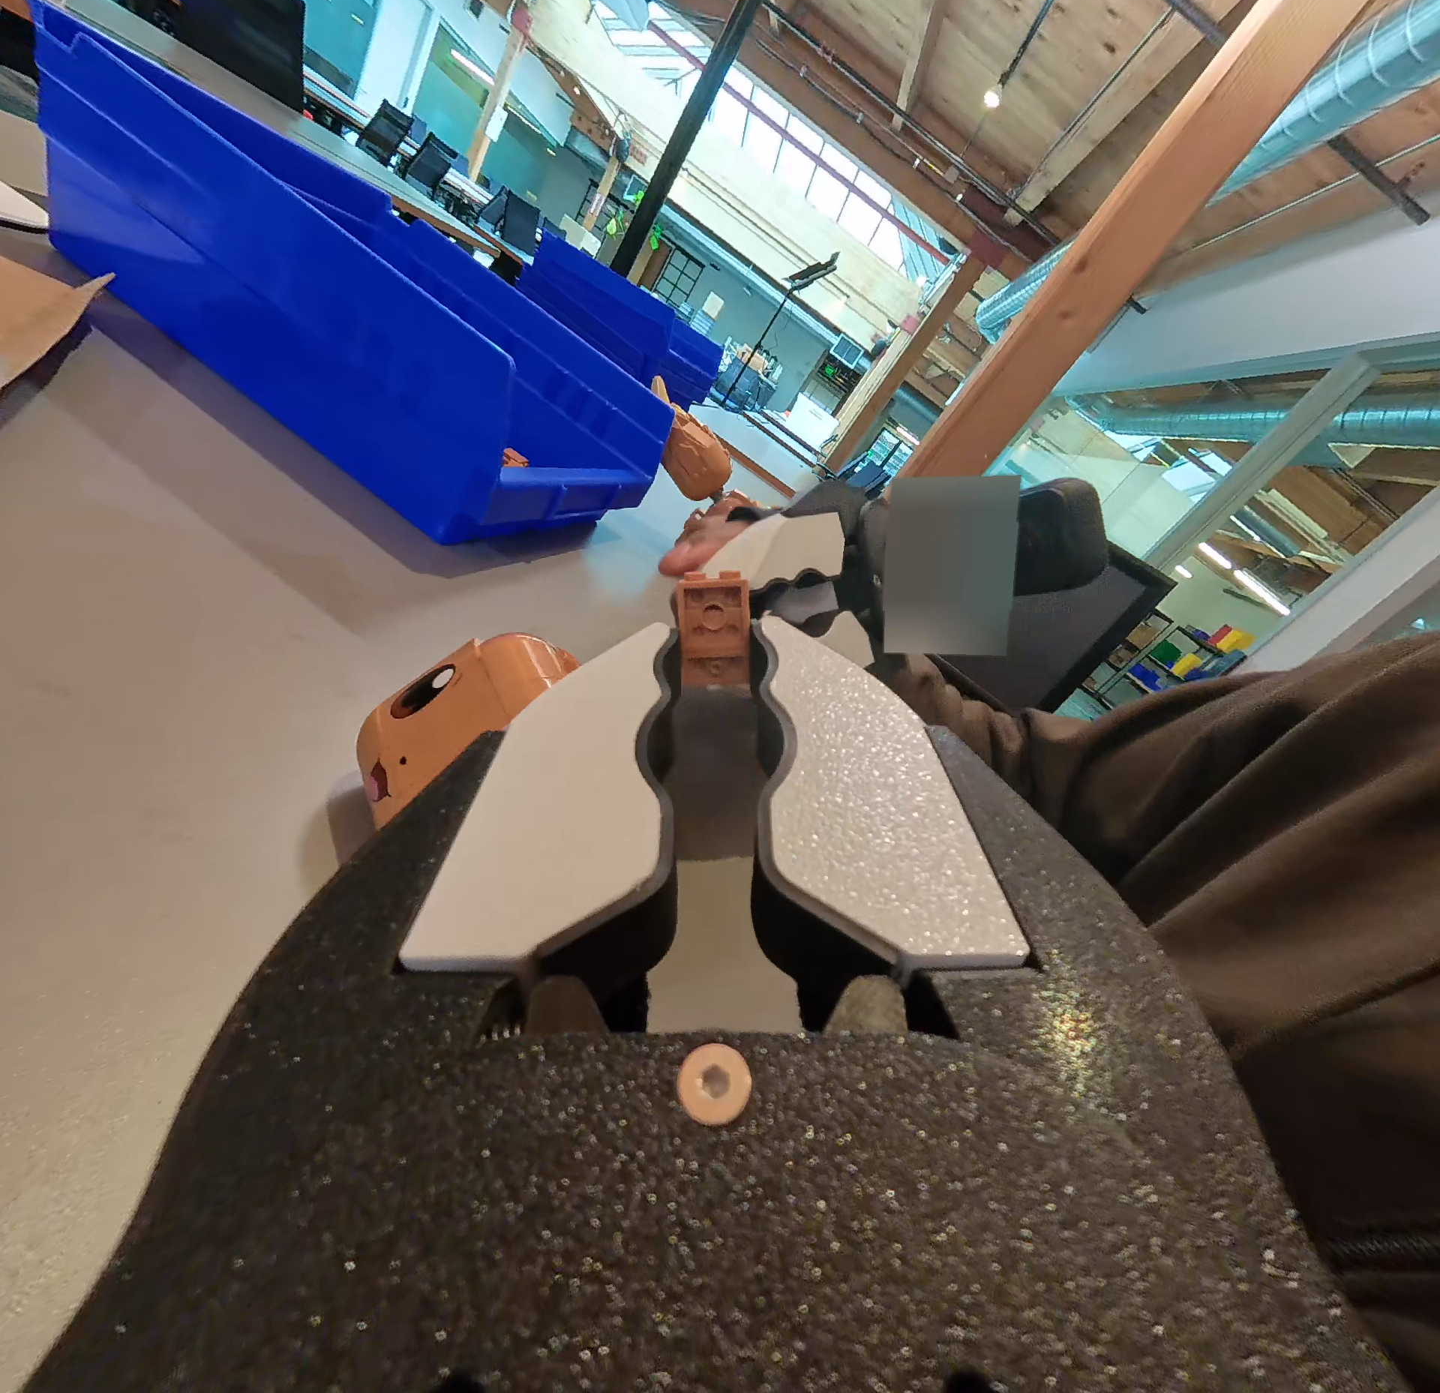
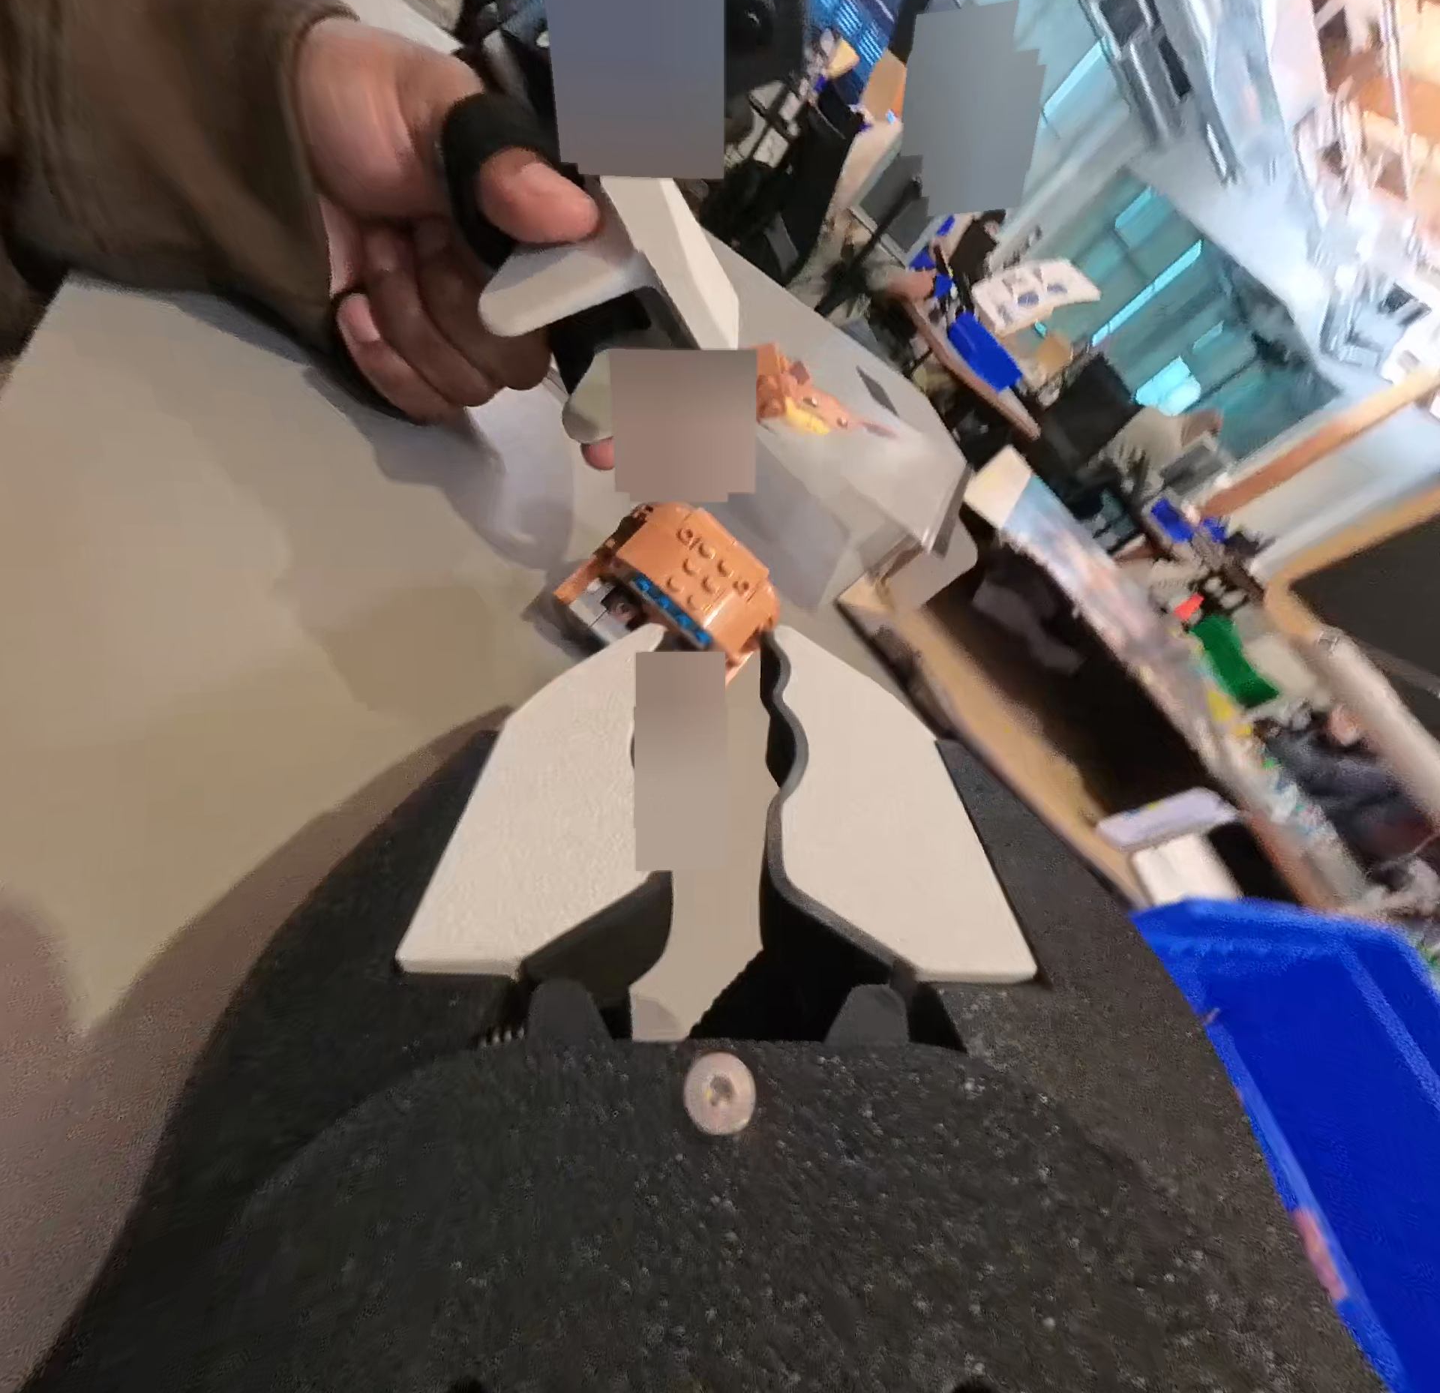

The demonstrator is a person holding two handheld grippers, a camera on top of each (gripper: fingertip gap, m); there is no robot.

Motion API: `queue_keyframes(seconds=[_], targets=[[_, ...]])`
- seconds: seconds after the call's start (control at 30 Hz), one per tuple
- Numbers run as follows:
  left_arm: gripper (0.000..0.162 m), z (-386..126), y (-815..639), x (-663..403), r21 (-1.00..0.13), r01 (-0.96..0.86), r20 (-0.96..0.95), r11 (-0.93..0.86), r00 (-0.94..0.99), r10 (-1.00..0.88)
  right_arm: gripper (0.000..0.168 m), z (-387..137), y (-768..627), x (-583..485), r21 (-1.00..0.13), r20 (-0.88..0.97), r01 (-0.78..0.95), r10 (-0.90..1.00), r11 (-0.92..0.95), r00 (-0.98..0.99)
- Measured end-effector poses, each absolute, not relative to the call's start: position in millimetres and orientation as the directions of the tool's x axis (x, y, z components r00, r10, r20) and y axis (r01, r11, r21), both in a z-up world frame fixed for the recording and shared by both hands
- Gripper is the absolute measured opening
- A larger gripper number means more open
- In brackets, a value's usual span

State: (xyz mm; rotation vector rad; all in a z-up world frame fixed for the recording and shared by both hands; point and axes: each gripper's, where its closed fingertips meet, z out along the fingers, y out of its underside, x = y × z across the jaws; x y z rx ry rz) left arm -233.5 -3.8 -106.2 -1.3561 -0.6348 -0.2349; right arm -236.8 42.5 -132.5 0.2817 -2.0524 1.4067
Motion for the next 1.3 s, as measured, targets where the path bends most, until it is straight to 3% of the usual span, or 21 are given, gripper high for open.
queue_keyframes(seconds=[0.07, 0.2, 0.43, 0.73, 0.93, 1.03, 1.17, 1.3], targets=[[0.016, -105, -5, -233, -0.829, 0.510, 0.552, 0.228, 0.811, 0.196, 0.020, -140, 50, -232, -0.798, 0.551, -0.427, 0.227, 0.425, -0.803], [0.016, -103, -7, -234, -0.815, 0.520, 0.569, 0.256, 0.803, 0.176, 0.020, -150, 52, -232, -0.729, 0.629, -0.414, 0.293, 0.546, -0.720], [0.016, -99, -10, -234, -0.801, 0.529, 0.581, 0.281, 0.798, 0.156, 0.019, -153, 15, -247, -0.687, 0.665, -0.403, 0.298, 0.605, -0.685], [0.016, -96, -14, -236, -0.783, 0.538, 0.598, 0.312, 0.789, 0.141, 0.021, -165, -5, -281, -0.555, 0.747, -0.375, 0.246, 0.743, -0.617], [0.017, -93, -16, -236, -0.767, 0.549, 0.611, 0.333, 0.783, 0.115, 0.020, -150, 44, -255, -0.681, 0.653, -0.291, 0.377, 0.672, -0.657], [0.016, -93, -14, -236, -0.761, 0.556, 0.616, 0.333, 0.781, 0.103, 0.021, -167, 56, -243, -0.722, 0.533, -0.176, 0.375, 0.670, -0.759], [0.016, -92, -12, -234, -0.756, 0.565, 0.619, 0.331, 0.781, 0.083, 0.019, -191, 58, -255, -0.610, 0.600, -0.167, 0.313, 0.775, -0.736], [0.016, -89, -14, -235, -0.727, 0.584, 0.639, 0.362, 0.768, 0.045, 0.021, -189, 46, -277, -0.569, 0.644, -0.175, 0.303, 0.804, -0.702]])
